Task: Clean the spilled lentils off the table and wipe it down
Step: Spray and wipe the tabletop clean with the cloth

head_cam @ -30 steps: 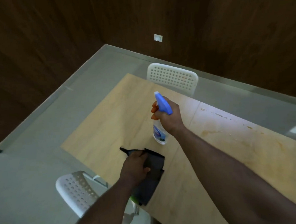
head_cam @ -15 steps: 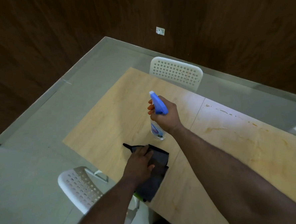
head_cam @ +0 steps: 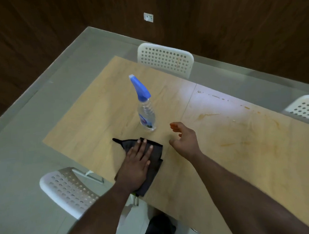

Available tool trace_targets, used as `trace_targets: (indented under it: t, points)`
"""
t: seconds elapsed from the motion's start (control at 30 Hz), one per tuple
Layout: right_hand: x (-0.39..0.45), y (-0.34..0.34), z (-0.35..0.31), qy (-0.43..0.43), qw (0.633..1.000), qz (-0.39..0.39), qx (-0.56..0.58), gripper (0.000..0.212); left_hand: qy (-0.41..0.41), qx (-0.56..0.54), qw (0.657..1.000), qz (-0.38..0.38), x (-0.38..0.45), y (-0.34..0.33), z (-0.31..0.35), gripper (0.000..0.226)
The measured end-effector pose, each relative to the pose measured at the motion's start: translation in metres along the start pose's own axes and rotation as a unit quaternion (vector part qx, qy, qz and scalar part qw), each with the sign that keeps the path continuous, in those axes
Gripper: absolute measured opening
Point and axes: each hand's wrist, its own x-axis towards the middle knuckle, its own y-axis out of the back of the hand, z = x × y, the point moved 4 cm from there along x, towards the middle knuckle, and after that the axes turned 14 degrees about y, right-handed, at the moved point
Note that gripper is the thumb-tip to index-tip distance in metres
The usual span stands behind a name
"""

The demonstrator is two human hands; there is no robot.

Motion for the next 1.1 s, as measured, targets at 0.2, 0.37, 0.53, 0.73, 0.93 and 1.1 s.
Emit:
trace_targets:
  t: [0.2,0.37,0.53,0.73,0.93,1.1]
  points:
    - [-0.068,0.026,0.056,0.016,0.987,-0.019,-0.158,0.060,0.006,-0.012,1.000,0.009,-0.047,-0.021,0.059,0.061]
    - [-0.096,0.039,0.097,0.073,0.951,-0.053,-0.297,0.055,-0.005,0.003,1.000,0.007,-0.048,-0.017,0.075,0.064]
    - [-0.094,0.029,0.116,0.094,0.941,-0.032,-0.324,0.056,-0.032,0.035,0.998,0.035,0.032,-0.017,0.103,0.067]
    - [-0.099,0.032,0.119,0.092,0.939,-0.039,-0.330,0.057,-0.023,0.038,0.999,0.022,0.030,-0.021,0.122,0.077]
    - [-0.104,0.029,0.111,0.080,0.936,-0.052,-0.339,0.059,0.020,0.026,0.999,0.007,-0.094,-0.034,0.074,0.073]
    - [-0.102,0.025,0.113,0.092,0.931,-0.041,-0.352,0.059,0.030,0.045,0.998,0.038,-0.019,-0.028,0.085,0.074]
